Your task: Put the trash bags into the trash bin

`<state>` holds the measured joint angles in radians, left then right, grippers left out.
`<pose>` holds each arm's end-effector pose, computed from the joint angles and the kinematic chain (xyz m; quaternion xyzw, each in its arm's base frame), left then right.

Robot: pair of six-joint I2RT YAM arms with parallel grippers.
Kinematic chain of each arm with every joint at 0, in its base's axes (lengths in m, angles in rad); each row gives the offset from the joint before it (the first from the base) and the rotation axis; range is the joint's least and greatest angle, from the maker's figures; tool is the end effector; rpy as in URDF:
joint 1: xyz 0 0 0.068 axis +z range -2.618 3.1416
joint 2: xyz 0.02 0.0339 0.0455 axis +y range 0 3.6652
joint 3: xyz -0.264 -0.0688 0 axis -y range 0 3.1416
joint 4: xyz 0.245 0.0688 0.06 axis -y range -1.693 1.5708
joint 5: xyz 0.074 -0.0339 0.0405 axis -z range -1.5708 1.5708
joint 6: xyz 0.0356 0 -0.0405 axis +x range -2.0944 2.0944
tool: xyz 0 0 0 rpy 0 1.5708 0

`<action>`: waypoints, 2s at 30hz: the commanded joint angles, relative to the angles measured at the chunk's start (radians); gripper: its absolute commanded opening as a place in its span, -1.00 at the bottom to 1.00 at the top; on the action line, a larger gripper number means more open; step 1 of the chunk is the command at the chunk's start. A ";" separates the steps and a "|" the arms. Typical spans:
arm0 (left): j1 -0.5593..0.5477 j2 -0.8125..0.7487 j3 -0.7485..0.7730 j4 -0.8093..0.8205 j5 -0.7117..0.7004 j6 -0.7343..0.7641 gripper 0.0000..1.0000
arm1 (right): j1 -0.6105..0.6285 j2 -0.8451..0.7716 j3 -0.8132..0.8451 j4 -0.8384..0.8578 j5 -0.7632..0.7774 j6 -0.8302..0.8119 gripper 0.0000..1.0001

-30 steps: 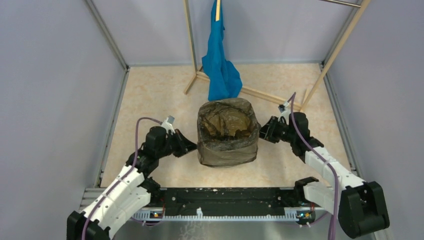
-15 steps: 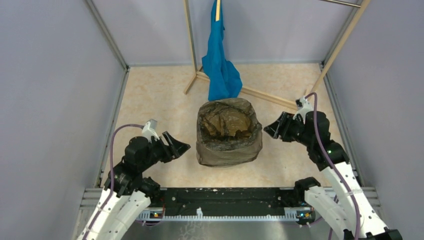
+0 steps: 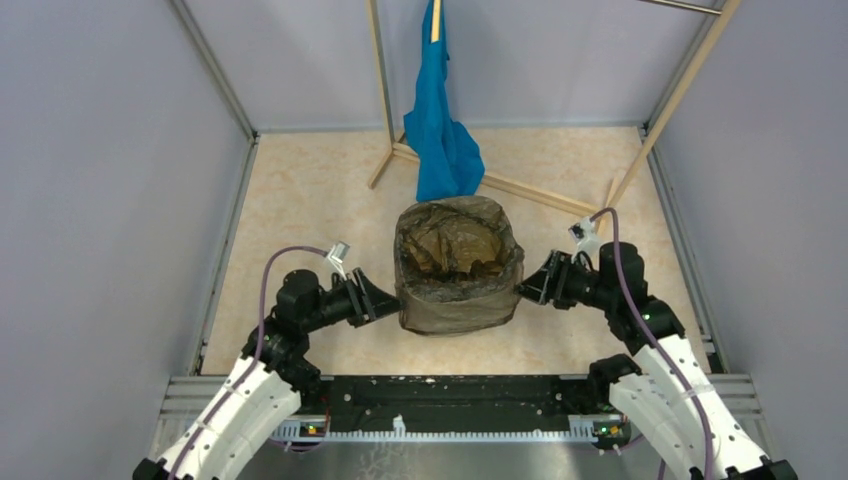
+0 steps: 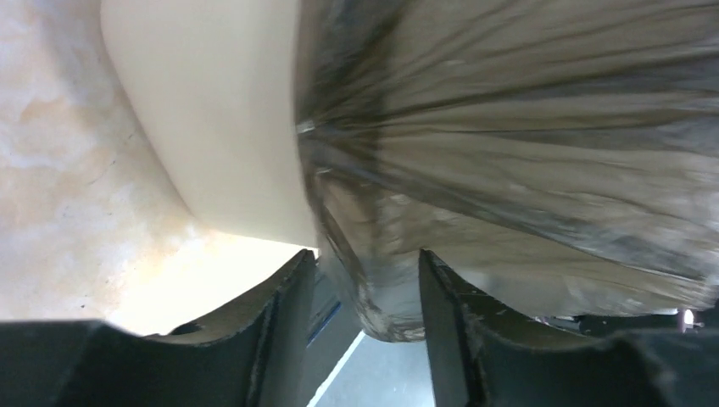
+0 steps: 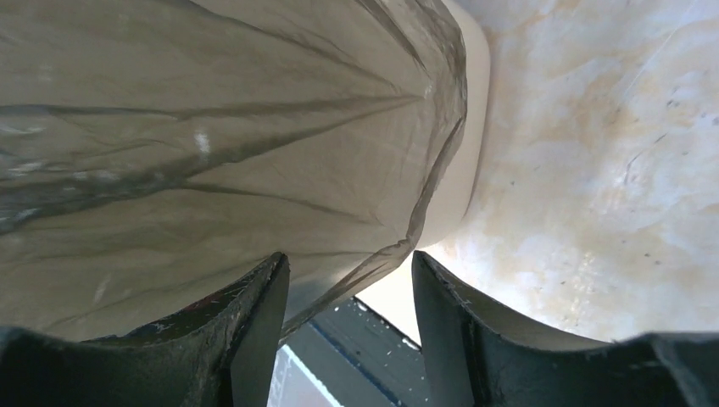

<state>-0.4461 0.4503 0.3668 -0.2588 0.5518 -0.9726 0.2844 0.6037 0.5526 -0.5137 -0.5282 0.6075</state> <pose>0.1090 -0.0728 0.2327 -0.0530 0.8001 -0.5301 0.2758 0.1283 0.0562 0.2547 0.0118 0.8550 0.4070 0.3212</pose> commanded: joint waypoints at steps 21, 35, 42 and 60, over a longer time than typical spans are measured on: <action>-0.003 -0.203 0.213 -0.552 -0.493 0.031 0.30 | 0.261 0.156 -0.087 0.357 0.127 0.116 0.04; -0.005 -0.247 0.587 -0.703 -0.612 0.128 0.85 | 0.595 0.477 0.029 0.672 0.423 0.099 0.08; -0.007 -0.205 0.789 -0.778 -0.669 0.191 0.92 | 0.756 0.756 0.251 0.704 0.512 0.065 0.10; -0.128 -0.181 1.085 -0.879 -0.773 0.312 0.97 | 0.541 0.536 0.177 0.452 0.763 -0.064 0.97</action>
<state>-0.5404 0.2493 1.3819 -1.1091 -0.1707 -0.6987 0.8753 1.1770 0.7193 -0.0551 0.1883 0.5995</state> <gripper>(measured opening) 0.986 0.984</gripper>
